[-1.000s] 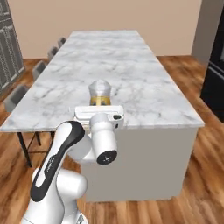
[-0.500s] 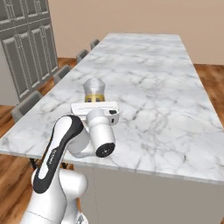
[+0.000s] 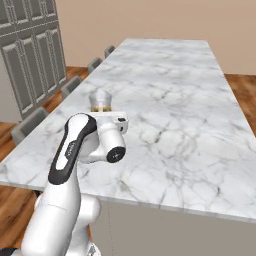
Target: Place the pitcher and cup on the dining counter for serving.
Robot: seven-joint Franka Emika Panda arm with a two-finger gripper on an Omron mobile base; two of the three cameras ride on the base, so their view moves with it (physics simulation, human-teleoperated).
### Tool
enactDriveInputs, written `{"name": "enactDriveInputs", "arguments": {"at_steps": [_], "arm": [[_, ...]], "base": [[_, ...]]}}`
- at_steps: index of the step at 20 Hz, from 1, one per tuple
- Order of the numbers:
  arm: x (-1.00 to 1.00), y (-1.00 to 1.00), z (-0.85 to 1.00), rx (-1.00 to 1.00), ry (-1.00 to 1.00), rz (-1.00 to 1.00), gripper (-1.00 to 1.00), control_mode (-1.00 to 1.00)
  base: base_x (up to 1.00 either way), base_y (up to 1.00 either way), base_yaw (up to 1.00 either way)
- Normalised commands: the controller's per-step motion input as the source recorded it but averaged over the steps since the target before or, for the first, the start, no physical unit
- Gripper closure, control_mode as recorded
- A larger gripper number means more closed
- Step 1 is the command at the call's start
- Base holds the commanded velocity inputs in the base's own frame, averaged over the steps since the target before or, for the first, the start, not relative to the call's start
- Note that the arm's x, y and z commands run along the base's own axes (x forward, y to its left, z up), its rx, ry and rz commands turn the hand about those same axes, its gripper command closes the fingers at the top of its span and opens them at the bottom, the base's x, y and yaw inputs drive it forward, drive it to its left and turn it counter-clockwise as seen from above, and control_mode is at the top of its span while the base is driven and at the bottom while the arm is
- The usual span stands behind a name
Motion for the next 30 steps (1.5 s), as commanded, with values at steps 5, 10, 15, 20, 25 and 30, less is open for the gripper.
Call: {"name": "enactDriveInputs", "arguments": {"at_steps": [5, 10, 15, 20, 25, 30], "arm": [[0.66, -0.02, -0.16, 0.14, 0.25, 0.43, 1.0, -1.0], [0.62, -0.22, -0.22, 0.07, 0.32, 0.6, 1.0, -1.0], [0.02, 0.14, -0.09, 0.05, -0.04, 0.1, 1.0, -1.0], [0.15, 0.47, -0.33, 0.04, -0.05, 0.0, 1.0, -1.0], [0.37, 0.75, -0.54, 0.09, -0.11, 0.0, 1.0, -1.0], [0.49, 0.68, -0.42, 0.07, -0.11, -0.02, 1.0, -1.0]], "base": [[0.0, 0.0, 0.0], [0.0, 0.0, 0.0], [0.0, 0.0, 0.0], [0.0, 0.0, 0.0], [0.0, 0.0, 0.0], [0.0, 0.0, 0.0]]}}
